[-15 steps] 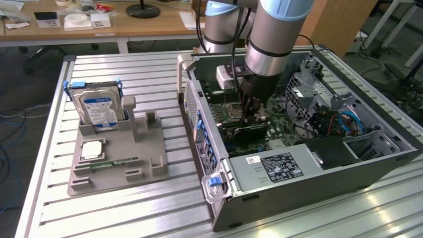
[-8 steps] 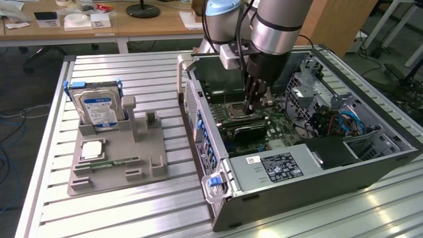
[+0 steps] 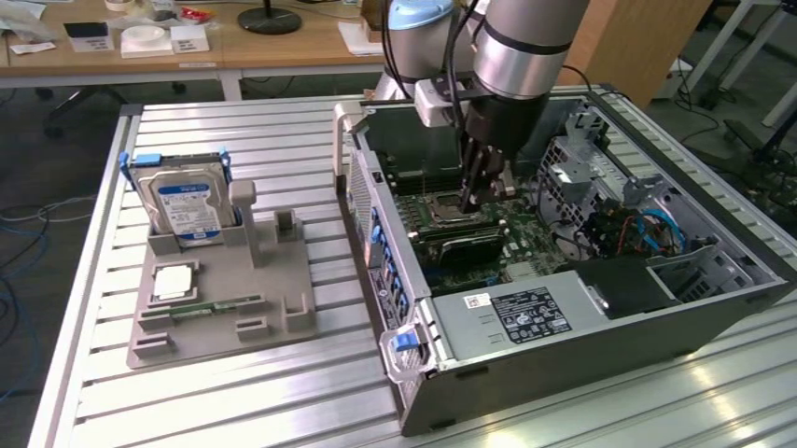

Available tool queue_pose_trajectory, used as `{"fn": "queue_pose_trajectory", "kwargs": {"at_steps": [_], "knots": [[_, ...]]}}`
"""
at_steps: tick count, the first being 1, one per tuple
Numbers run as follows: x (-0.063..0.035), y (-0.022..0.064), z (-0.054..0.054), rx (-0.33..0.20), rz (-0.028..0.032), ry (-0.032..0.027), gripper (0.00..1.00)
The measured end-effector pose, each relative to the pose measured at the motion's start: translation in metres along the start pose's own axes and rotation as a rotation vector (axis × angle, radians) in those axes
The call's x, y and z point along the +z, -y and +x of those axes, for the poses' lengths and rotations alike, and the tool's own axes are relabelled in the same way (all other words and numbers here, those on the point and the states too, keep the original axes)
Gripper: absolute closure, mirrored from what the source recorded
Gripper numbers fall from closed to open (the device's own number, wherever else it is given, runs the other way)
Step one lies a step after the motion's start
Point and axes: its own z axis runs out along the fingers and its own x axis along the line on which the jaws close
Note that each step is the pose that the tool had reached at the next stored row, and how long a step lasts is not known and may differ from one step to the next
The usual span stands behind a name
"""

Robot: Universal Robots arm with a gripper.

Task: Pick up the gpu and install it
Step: 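Press down on the gpu until it lock into place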

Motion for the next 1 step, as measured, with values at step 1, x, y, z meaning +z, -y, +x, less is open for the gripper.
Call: {"fn": "queue_pose_trajectory", "kwargs": {"at_steps": [1], "knots": [[0.0,0.0,0.0,0.0,0.0,0.0,0.89]]}}
